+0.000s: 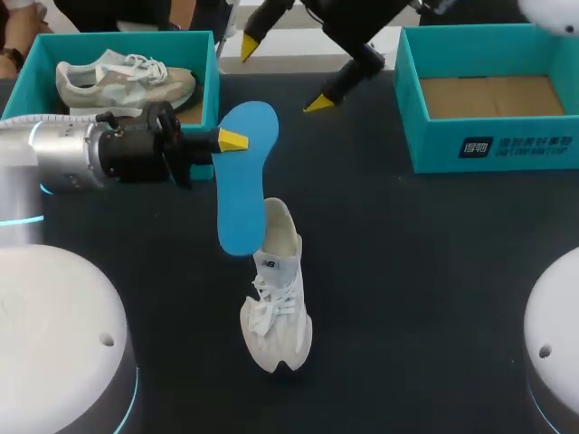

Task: Take the shoe out of the shoebox, open the shoe tongue, remove and reinsert the insole, then place the shoe into the shoebox

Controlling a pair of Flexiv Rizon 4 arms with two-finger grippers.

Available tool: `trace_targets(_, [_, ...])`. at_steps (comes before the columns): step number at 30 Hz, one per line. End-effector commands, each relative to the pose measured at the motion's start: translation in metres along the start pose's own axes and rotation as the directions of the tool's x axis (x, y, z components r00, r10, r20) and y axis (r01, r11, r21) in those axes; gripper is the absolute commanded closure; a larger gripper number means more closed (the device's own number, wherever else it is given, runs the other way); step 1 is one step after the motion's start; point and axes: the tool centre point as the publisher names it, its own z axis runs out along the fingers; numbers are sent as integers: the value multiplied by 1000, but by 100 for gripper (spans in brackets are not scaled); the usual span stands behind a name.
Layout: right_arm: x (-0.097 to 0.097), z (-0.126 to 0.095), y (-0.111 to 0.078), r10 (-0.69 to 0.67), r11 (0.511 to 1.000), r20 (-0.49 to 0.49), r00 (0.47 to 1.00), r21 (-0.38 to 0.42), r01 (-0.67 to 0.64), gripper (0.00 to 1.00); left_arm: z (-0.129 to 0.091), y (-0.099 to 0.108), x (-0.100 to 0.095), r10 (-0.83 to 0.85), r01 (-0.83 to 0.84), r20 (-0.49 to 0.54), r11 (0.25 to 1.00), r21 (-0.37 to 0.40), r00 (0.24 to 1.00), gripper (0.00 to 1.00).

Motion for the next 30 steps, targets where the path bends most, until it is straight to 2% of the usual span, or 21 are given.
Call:
trace_targets(1, [5, 0, 2, 1, 1000, 200, 980, 2, -1, 0, 1, 0, 0, 0, 0, 2, 1000, 0, 1000, 100])
trace_targets(11, [5, 0, 2, 1, 1000, 200, 980, 2, -1, 0, 1, 0, 0, 0, 0, 2, 1000, 0, 1000, 100])
trace_targets(17, [5, 17, 3, -120, 986, 325, 938, -68, 150, 0, 1, 0, 0, 0, 0, 2, 1000, 0, 1000, 100])
trace_targets(24, [1, 27, 2, -170, 979, 397, 902, -41, 202, 0, 1, 0, 0, 0, 0, 2, 1000, 0, 1000, 100])
trace_targets(30, [10, 40, 1, -226, 965, 451, 863, -16, 262, 0, 1, 0, 0, 0, 0, 2, 1000, 0, 1000, 100])
